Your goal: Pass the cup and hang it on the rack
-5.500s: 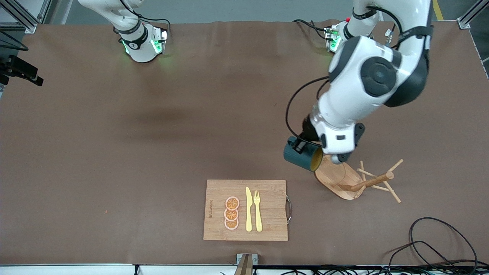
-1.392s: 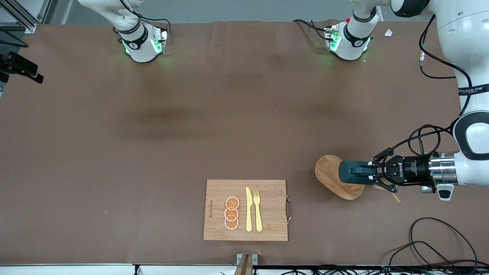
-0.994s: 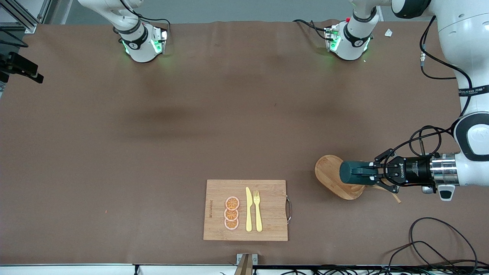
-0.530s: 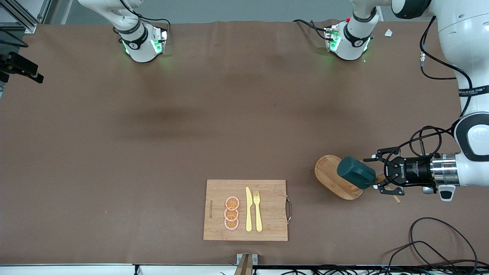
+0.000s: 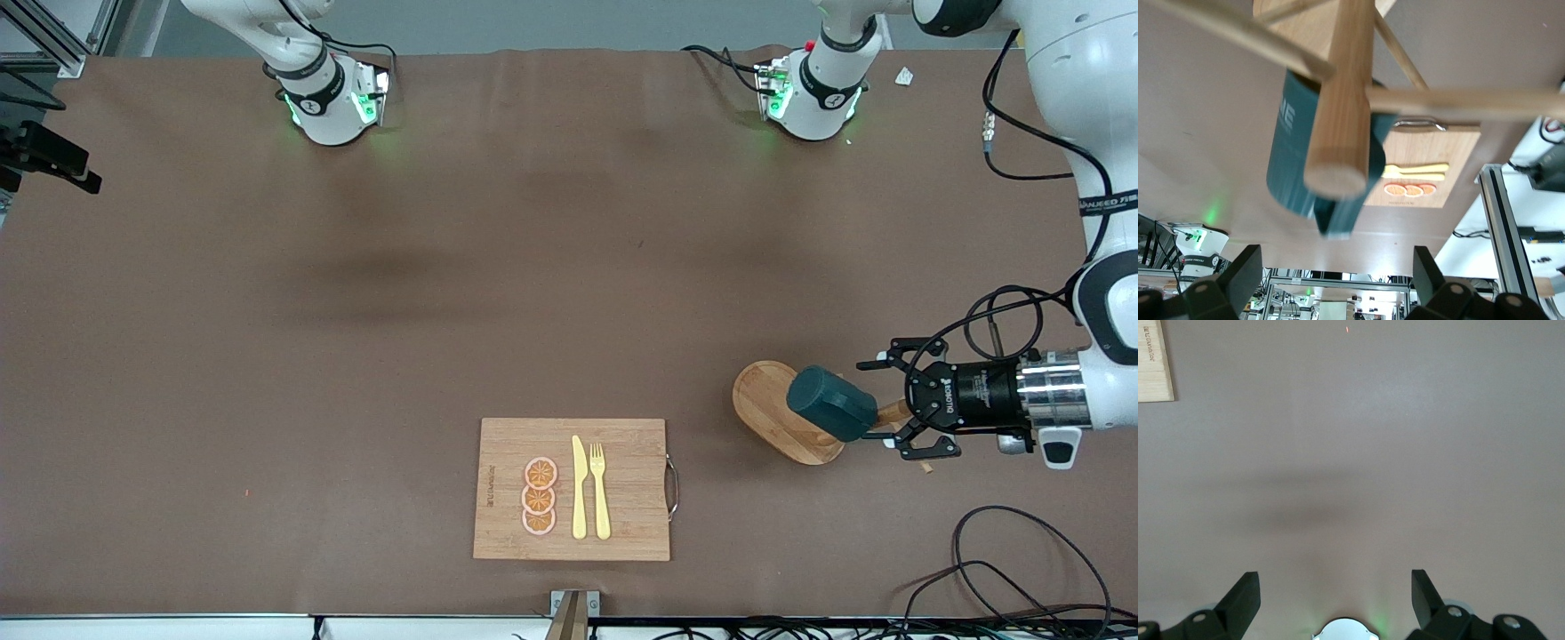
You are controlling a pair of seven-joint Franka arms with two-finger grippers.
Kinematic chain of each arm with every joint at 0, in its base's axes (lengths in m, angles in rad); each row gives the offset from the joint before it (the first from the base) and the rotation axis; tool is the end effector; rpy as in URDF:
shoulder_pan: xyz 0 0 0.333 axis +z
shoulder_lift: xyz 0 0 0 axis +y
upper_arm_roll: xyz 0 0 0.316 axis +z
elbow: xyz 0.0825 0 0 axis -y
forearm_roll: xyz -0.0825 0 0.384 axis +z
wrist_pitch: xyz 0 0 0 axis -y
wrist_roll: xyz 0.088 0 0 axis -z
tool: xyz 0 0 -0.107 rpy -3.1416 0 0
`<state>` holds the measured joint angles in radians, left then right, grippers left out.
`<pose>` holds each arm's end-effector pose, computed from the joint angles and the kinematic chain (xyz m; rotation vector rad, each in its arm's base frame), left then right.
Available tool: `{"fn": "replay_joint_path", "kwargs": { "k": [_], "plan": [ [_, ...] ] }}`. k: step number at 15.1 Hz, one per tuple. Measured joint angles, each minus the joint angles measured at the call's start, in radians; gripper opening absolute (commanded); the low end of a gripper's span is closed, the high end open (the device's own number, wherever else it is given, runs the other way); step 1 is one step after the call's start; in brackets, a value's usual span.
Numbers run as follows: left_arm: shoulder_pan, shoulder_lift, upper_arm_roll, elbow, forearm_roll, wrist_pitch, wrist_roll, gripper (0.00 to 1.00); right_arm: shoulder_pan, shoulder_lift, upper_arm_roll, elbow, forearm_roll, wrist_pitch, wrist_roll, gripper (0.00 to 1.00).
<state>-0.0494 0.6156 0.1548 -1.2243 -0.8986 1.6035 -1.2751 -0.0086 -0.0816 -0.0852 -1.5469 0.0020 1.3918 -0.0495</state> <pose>0.7171 -0.0352 0.4304 1.8081 1.6887 -0.8178 0.5072 -0.0496 0.6638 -3.1246 0.0679 0.1141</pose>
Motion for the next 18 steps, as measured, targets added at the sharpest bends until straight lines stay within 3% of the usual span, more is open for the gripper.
{"fn": "replay_joint_path", "kwargs": {
  "k": [5,9,18],
  "plan": [
    [-0.017,-0.092,-0.005,0.005,0.016,-0.008,0.014,1.0,0.0,0.0,0.0,0.0,0.0,0.0,0.0,1.0],
    [-0.078,-0.173,-0.025,0.006,0.135,-0.012,0.118,1.0,0.0,0.0,0.001,0.0,0.0,0.0,0.0,1.0],
    [-0.084,-0.288,-0.148,0.001,0.638,-0.042,0.626,1.0,0.0,0.0,0.001,0.0,0.0,0.0,0.0,1.0]
  ]
}}
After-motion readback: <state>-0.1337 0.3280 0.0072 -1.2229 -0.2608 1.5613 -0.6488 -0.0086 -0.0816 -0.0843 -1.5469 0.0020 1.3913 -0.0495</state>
